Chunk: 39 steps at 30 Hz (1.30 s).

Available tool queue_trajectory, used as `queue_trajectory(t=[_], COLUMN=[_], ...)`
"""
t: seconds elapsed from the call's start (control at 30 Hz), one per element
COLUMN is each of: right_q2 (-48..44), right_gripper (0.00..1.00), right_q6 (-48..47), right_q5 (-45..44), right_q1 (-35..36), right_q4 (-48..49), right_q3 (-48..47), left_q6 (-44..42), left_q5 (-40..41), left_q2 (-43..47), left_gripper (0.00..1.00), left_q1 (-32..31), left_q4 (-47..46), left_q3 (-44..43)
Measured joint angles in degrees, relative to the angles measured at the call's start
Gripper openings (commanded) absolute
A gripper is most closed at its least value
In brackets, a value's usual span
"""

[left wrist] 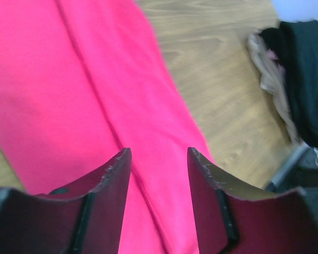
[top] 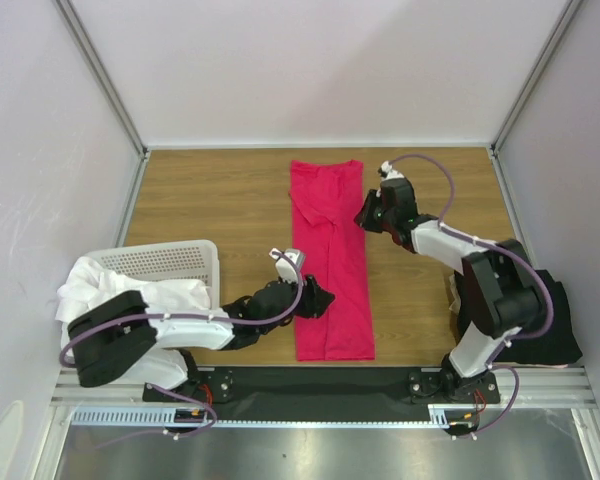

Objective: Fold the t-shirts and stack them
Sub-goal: Fold the tshirt

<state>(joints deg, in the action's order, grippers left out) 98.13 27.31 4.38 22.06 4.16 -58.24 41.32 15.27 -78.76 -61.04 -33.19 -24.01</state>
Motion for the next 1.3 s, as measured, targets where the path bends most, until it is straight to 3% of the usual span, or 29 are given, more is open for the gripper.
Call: queue_trajectory(t=[0.03, 0.13, 0.17, 0.53, 0.83, 1.07, 1.3], right_q2=[-1.86, -8.17, -10.75, -37.97, -59.14, -62.51, -63.32], right_gripper=[0.25, 0.32, 0.39, 0.68, 0.68, 0.63, 0.59], right_q6=[-0.26, -0.44, -0.37, 4.09, 13.27, 18.73, 23.71], right_q5=[0.04, -0.02, -0.04, -2.08, 2.62, 9.01, 10.34], right_q1=[0.13, 0.50, 0.61, 4.85, 5.86, 7.65, 14.45], right_q4=[-0.37, -0.92, -0.90, -7.23, -18.64, -21.16, -21.62], right_q3=[0.09, 1.70, 2.95, 24.92, 42.51, 47.84, 49.22], left_q6=[-0.46, -0.96, -0.85, 3.89, 11.02, 16.28, 19.28], left_q5=[0.90, 3.74, 4.33, 6.62, 4.76, 0.02, -1.62], left_q2=[1.60, 5.42, 6.56, 21.24, 37.75, 32.57, 29.68], left_gripper=[0.61, 0.66, 0.66, 0.68, 0.64, 0.61, 0.60], left_q1=[-1.29, -4.63, -5.46, -6.10, -6.25, -6.93, -7.54], left_q4=[1.29, 5.62, 6.84, 18.93, 27.17, 26.08, 22.43], left_q3=[0.00, 0.13, 0.46, 11.45, 16.63, 18.71, 18.71])
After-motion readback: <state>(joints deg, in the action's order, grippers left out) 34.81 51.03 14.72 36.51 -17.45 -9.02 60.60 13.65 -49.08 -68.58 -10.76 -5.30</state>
